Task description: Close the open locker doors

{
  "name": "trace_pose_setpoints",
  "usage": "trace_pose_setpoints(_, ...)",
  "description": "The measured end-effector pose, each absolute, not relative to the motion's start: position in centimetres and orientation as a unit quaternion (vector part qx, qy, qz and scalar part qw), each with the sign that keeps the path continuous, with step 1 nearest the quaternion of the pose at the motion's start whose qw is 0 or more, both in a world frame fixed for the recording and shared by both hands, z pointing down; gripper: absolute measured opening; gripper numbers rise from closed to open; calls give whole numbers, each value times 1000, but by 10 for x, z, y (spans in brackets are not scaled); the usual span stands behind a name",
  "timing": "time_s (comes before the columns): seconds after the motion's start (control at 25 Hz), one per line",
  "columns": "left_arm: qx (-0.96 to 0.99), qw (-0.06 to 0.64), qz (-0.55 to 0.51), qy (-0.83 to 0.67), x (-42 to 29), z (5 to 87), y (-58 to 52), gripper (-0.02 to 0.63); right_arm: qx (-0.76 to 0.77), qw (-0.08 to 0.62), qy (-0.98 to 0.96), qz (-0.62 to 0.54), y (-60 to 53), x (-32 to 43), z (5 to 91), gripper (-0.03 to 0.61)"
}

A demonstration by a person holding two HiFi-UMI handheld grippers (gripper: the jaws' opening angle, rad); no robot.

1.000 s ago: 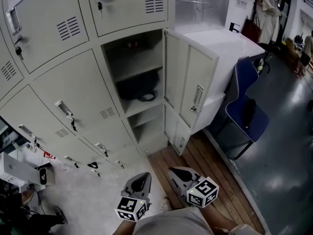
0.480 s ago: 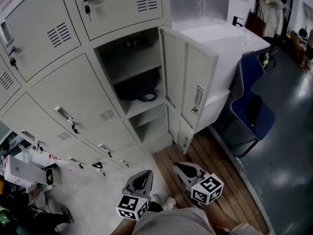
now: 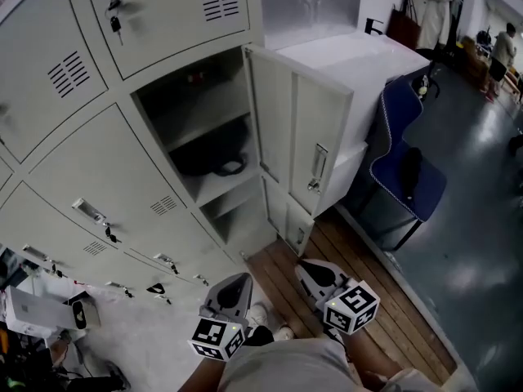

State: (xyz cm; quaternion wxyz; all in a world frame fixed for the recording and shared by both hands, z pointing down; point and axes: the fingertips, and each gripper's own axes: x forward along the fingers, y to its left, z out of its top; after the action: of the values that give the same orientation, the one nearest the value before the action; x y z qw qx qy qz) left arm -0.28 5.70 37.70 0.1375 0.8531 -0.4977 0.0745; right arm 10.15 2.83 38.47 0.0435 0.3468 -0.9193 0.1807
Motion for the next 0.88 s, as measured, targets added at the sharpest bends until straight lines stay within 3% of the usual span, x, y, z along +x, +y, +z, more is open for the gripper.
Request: trace_pose_setpoints(0.88, 898, 132, 95, -408, 21, 379, -54, 14, 491, 36, -853, 174, -79, 186, 381, 28)
